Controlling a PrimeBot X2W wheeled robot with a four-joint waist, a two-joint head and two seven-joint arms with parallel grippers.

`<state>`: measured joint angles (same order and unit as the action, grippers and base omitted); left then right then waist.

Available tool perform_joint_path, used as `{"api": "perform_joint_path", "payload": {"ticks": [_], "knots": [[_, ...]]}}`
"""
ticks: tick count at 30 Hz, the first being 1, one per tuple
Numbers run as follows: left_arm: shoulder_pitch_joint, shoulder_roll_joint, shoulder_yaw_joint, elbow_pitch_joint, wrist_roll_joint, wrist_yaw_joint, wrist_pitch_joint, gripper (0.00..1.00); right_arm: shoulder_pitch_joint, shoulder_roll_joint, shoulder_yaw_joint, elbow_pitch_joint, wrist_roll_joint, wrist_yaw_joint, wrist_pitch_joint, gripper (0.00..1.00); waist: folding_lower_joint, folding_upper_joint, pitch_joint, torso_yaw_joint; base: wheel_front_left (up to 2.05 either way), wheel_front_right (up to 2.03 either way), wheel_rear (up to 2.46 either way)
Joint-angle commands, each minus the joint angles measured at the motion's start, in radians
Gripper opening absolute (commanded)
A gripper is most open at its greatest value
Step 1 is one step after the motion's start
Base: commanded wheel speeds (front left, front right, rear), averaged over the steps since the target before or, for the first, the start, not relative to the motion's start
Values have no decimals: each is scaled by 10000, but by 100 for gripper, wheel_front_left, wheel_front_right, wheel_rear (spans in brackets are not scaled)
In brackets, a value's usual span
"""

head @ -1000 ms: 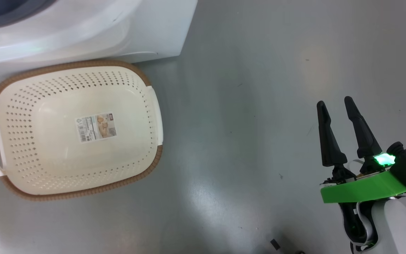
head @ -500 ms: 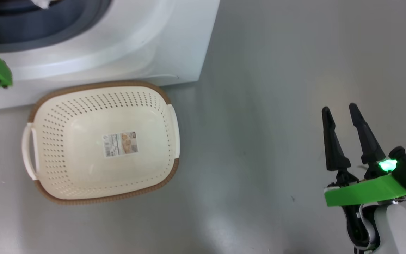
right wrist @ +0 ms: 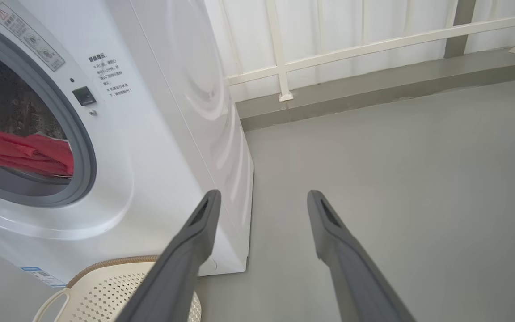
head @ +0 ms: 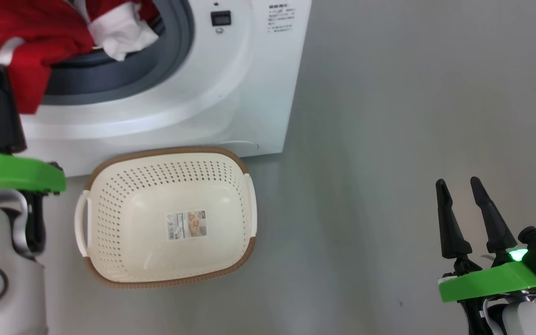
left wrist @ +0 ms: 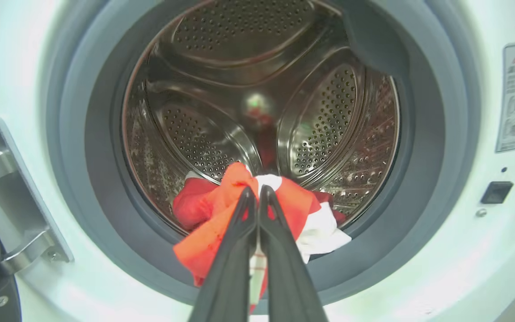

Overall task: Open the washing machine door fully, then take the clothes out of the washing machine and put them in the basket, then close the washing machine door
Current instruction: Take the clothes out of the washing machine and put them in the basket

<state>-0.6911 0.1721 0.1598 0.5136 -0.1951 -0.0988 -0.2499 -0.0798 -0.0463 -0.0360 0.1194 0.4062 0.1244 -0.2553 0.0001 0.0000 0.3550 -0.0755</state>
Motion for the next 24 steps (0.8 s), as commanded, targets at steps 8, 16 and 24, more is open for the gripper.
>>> {"api": "perform_joint_path", "payload": {"ticks": [8,16,24], "knots": [[1451,-235,733,-2160,404,-272,-118,0,244,-39,20,-199,-23,63,-65,100,-1,0,-601,389,0,0,0],[2550,-668,623,-4244,457,-313,-118,0,241,-39,16,-217,117,63,-65,100,-1,0,-574,448,0,0,0],[3092,-713,82,-4034,501,-316,-118,0,137,-39,44,-255,186,63,-65,100,-1,0,-313,441,0,0,0]]}}
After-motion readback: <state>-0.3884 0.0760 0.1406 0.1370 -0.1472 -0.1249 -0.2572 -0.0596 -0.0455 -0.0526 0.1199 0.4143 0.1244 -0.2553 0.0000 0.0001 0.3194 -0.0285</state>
